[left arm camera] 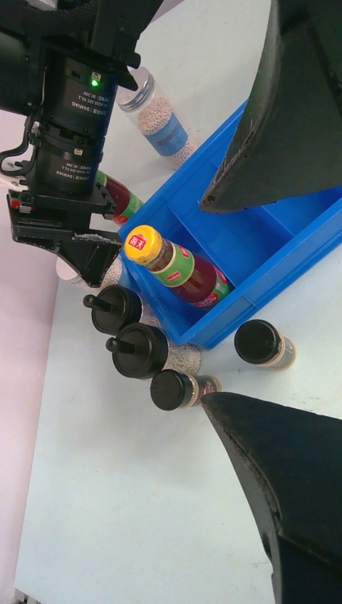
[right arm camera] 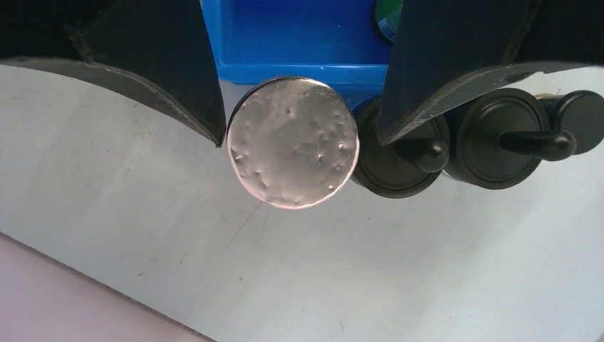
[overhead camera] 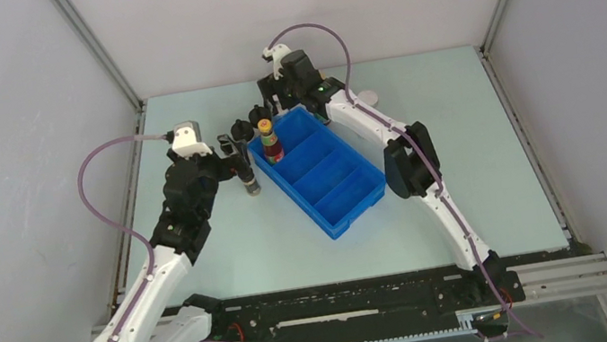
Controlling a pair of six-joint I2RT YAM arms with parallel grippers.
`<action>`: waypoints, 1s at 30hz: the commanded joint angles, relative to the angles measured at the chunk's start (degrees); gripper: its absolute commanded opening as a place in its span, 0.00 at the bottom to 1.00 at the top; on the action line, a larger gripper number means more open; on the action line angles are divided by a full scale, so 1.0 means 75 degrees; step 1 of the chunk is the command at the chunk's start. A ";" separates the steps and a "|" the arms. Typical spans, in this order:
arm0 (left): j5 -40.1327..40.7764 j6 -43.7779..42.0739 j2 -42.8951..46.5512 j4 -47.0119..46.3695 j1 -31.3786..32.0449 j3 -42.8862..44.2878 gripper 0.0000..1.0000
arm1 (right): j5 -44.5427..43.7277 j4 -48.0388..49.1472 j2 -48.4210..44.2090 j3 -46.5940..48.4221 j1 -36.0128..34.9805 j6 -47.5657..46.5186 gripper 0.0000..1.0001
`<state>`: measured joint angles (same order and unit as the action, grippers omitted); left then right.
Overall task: Organize the condiment bottles
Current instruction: Pick up the bottle from the center of the board.
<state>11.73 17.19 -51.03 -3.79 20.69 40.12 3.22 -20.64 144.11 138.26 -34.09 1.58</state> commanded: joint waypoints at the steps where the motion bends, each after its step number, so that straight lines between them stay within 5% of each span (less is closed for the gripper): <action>1: -0.0087 0.0131 0.0005 -0.0302 0.0042 0.0008 1.00 | 0.0102 0.0214 0.0060 0.0456 0.0068 0.0033 0.86; 30: -0.0169 0.0099 -0.0064 -0.0373 0.0042 -0.0036 1.00 | 0.0291 0.0240 0.0507 0.0949 0.0174 0.0118 0.76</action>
<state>11.33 17.58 -51.66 -4.86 20.73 40.12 5.04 -20.29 147.37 142.28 -33.01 1.83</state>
